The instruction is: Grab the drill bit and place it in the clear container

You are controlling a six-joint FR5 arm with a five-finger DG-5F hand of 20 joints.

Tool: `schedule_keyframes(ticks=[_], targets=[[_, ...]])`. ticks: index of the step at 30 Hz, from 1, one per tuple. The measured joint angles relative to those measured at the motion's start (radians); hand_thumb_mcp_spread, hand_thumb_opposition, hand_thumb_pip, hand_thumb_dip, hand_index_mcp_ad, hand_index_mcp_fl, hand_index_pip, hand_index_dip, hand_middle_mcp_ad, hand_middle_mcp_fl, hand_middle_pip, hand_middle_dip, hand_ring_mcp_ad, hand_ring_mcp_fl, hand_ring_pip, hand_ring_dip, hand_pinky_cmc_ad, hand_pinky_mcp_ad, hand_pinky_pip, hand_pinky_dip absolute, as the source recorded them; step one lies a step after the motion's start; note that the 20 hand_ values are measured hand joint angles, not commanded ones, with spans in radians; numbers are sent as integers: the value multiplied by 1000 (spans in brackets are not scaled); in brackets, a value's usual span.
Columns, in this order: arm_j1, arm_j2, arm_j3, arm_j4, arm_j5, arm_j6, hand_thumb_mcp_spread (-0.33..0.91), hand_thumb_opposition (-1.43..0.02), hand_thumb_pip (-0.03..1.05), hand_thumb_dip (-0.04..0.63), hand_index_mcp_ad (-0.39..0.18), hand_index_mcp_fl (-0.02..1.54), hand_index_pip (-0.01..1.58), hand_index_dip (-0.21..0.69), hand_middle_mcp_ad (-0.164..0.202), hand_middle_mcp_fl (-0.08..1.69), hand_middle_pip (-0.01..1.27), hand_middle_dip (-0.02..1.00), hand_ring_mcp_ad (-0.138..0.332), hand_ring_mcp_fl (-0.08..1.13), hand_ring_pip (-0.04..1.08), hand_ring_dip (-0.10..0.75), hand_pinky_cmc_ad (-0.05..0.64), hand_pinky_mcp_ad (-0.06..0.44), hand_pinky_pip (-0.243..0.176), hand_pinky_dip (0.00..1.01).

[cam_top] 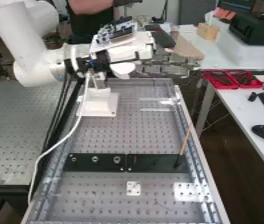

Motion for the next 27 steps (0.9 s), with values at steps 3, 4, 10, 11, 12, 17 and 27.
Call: schedule_keyframes(ticks=[3, 4, 10, 11, 12, 17, 27], targets=[[24, 10, -9, 8, -18, 6, 581, -925, 515, 298, -89, 709, 1218, 168, 54, 394, 131, 239, 166, 106, 101, 44, 328, 136, -28, 180], [29, 12, -11, 9, -21, 7, 581, -923, 515, 298, -93, 709, 1218, 168, 54, 394, 131, 239, 166, 106, 101, 44, 328, 136, -28, 180], [86, 14, -23, 18, -48, 33, 585, -939, 515, 298, -93, 730, 1183, 169, 54, 389, 131, 239, 166, 108, 105, 44, 328, 136, -28, 180], [98, 10, -23, 19, -52, 39, 585, -939, 515, 298, -89, 730, 1183, 169, 54, 410, 131, 239, 166, 108, 101, 44, 328, 136, -28, 180], [110, 3, -22, 19, -54, 44, 585, -939, 515, 298, -89, 730, 1183, 169, 54, 414, 131, 239, 166, 108, 105, 44, 328, 136, -28, 180], [153, -39, -10, 12, -60, 66, 585, -939, 515, 298, -93, 730, 1183, 169, 54, 410, 131, 239, 166, 110, 101, 44, 328, 136, -28, 180], [209, -149, 54, -32, -40, 80, 585, -944, 515, 298, -93, 731, 1183, 169, 51, 414, 129, 250, 166, 112, 101, 44, 328, 136, -28, 180]])
